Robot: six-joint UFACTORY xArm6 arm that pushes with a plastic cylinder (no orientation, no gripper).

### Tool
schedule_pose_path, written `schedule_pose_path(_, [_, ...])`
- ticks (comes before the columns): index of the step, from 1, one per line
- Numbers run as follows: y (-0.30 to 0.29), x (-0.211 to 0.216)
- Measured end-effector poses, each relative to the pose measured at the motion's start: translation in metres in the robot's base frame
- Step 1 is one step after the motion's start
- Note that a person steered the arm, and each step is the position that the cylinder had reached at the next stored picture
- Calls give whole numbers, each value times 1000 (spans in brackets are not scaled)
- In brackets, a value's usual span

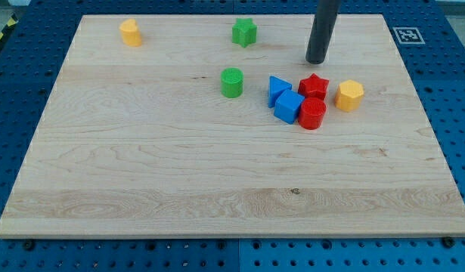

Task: Move your hand horizontally to the green circle

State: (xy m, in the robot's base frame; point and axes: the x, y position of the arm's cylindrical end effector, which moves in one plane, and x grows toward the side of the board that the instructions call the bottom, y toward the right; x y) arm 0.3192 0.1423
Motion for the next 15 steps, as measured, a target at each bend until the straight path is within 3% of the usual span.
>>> schedule_pose_path(5, [17,14])
schedule_pose_path(9, [-110,-8])
schedule_pose_path(13, [-213,15])
schedule_pose_path(15, [-216,44])
